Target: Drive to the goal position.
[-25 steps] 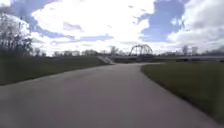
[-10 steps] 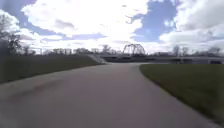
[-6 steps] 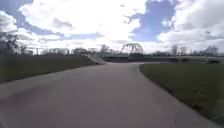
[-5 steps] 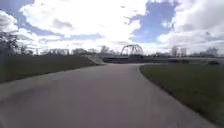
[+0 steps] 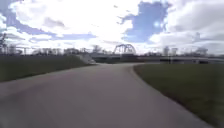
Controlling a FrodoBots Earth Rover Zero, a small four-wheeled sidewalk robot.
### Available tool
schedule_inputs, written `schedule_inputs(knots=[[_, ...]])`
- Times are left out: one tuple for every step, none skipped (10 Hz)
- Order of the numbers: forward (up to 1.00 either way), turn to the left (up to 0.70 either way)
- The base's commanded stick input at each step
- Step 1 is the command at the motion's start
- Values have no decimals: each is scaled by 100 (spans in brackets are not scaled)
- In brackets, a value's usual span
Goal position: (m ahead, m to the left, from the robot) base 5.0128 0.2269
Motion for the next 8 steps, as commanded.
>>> schedule_inputs(knots=[[100,-14],[100,-9],[100,-24],[100,-10],[100,0],[100,0],[100,0],[100,0]])
